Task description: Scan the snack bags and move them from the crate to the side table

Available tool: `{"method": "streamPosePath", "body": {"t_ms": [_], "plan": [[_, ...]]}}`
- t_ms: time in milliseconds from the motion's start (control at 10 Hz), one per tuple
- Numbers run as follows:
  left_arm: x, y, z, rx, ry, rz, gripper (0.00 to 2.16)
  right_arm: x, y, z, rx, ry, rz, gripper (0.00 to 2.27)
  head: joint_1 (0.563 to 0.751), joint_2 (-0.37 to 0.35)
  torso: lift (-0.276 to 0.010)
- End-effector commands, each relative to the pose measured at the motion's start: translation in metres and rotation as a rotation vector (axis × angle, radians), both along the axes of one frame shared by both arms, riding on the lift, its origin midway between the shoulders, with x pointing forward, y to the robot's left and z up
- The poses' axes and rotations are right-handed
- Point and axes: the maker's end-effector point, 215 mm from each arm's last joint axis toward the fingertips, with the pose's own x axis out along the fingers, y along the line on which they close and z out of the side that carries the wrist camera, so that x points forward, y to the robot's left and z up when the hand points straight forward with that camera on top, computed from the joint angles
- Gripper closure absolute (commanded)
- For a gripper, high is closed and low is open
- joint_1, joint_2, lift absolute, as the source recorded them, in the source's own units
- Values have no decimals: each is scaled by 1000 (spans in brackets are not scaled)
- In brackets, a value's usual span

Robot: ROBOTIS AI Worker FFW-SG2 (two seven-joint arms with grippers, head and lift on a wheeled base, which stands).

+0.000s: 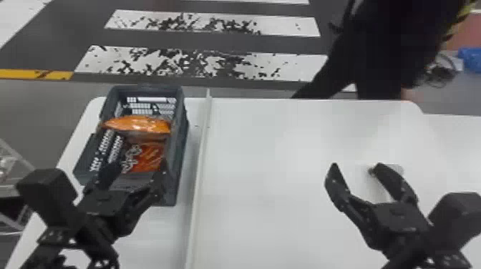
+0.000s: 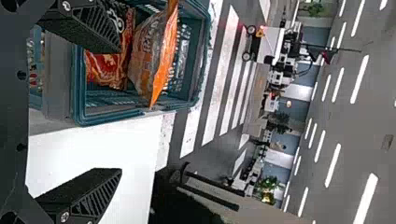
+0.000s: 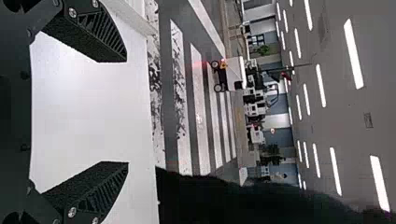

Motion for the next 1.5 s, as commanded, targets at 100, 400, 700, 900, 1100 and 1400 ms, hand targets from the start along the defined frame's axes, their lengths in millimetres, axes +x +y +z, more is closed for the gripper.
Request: {"method": "streamPosePath", "body": {"t_ms": [100, 400, 700, 900, 1100, 1400], "plan": [[25, 4, 14, -25, -37, 32, 87, 2, 1, -6, -11, 11, 8, 140, 695, 7, -87], [60, 13, -18, -69, 95, 126, 80, 9, -8, -18, -25, 24, -1, 140, 695, 18, -87], [94, 13, -16, -152, 80, 158, 90, 11, -11, -30, -41, 42, 0, 140, 695, 8, -87], [104, 27, -11, -213, 71, 224, 93, 19, -13, -40, -53, 61, 15, 140, 695, 11, -87], [114, 45, -13, -228, 73, 302, 93, 21, -16, -47, -37, 73, 9, 140, 695, 33, -87], [125, 50, -9, -260, 70, 331, 97, 23, -17, -51, -37, 79, 8, 140, 695, 44, -87]]}}
